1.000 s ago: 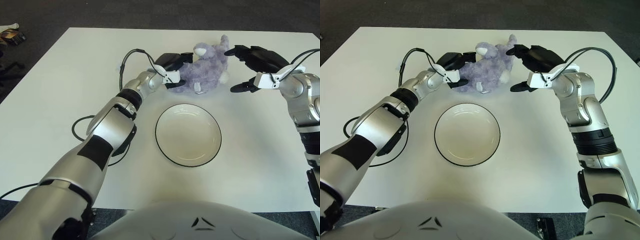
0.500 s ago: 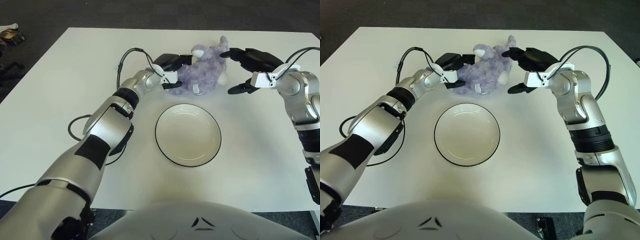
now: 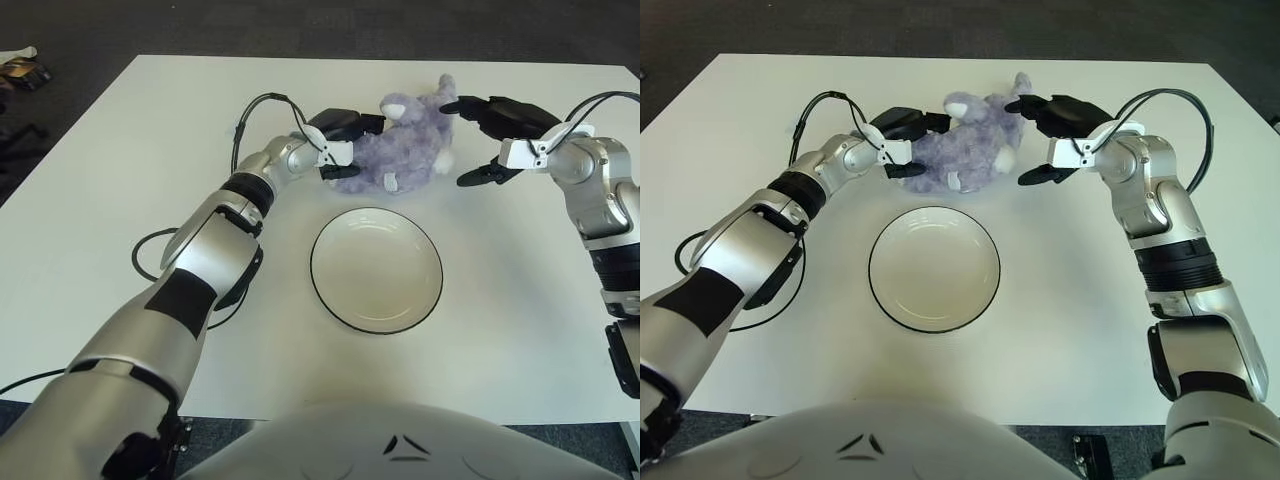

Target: Put the doll into the plate.

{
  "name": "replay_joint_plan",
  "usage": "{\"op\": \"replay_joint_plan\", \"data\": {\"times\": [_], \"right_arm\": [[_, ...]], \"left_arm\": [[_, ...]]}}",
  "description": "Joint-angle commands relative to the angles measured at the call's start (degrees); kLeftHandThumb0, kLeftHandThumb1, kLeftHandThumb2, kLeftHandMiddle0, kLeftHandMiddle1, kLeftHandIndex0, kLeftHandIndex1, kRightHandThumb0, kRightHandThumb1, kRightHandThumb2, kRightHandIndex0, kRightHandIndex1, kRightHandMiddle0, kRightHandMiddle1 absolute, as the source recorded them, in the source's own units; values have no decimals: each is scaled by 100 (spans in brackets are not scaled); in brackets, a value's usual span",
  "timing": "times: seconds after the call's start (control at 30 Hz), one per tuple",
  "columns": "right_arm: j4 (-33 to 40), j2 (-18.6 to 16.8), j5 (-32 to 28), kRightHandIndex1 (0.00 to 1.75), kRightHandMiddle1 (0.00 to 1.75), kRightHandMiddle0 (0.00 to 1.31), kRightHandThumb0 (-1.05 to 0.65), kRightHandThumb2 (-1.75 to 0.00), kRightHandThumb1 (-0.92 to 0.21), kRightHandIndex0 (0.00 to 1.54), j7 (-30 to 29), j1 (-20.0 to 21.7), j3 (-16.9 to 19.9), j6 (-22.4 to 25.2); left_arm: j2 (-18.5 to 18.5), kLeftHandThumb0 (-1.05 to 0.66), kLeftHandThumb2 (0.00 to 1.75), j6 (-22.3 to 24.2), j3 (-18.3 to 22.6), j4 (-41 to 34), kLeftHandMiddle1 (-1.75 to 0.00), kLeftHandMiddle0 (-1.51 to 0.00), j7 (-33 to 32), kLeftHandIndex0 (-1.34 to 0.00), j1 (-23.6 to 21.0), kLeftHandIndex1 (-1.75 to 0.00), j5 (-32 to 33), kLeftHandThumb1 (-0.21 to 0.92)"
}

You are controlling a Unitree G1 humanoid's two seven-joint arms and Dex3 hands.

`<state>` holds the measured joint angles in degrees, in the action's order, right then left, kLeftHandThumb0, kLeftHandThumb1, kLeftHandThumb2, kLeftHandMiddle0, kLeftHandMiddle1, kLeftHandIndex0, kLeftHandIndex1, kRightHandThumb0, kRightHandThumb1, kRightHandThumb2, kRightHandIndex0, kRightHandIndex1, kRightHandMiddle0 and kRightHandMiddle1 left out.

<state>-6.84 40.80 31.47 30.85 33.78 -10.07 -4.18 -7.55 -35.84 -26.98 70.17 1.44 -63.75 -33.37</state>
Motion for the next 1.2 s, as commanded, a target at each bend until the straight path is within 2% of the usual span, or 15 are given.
{"op": "replay_joint_plan", "data": {"times": [0.0, 0.13, 0.27, 0.47, 0.57, 0.83, 1.17], "right_arm": [[-205, -97, 8, 5, 37, 0, -78, -77, -37, 0, -67, 221, -95, -23], [-862, -155, 130, 1, 36, 0, -75, -81, -32, 0, -15, 724, -318, -117], [-1103, -113, 109, 1, 35, 0, -75, -84, -30, 2, 75, 887, -397, -205], [-1490, -57, 191, 6, 37, 0, -92, -68, -45, 10, 70, 1111, -597, -592], [-1646, -57, 162, 8, 40, 0, -94, -65, -48, 13, 24, 1167, -631, -805], [-2153, -105, 225, 10, 43, 0, -94, -62, -51, 16, -164, 1355, -745, -1348], [-2424, -208, 410, 12, 38, 0, -97, -59, -53, 17, -201, 1633, -925, -1360]], "left_arm": [[-16, 0, 166, 87, 80, -116, -155, -93, 214, -69, -45, -175, 110, -5], [-29, 0, 166, 166, 58, -202, -154, -93, 266, -69, -19, -175, 85, -5], [-24, 0, 166, 224, 58, -278, -153, -94, 290, -69, 5, -175, 79, -6], [4, 0, 168, 326, 97, -368, -151, -96, 379, -71, 60, -175, 142, -8], [12, 0, 168, 344, 126, -400, -150, -97, 451, -71, 82, -175, 188, -8], [32, 0, 169, 315, 228, -457, -151, -97, 648, -71, 142, -175, 355, -8], [54, 0, 166, 323, 296, -464, -152, -95, 863, -68, 151, -175, 504, -5]]}}
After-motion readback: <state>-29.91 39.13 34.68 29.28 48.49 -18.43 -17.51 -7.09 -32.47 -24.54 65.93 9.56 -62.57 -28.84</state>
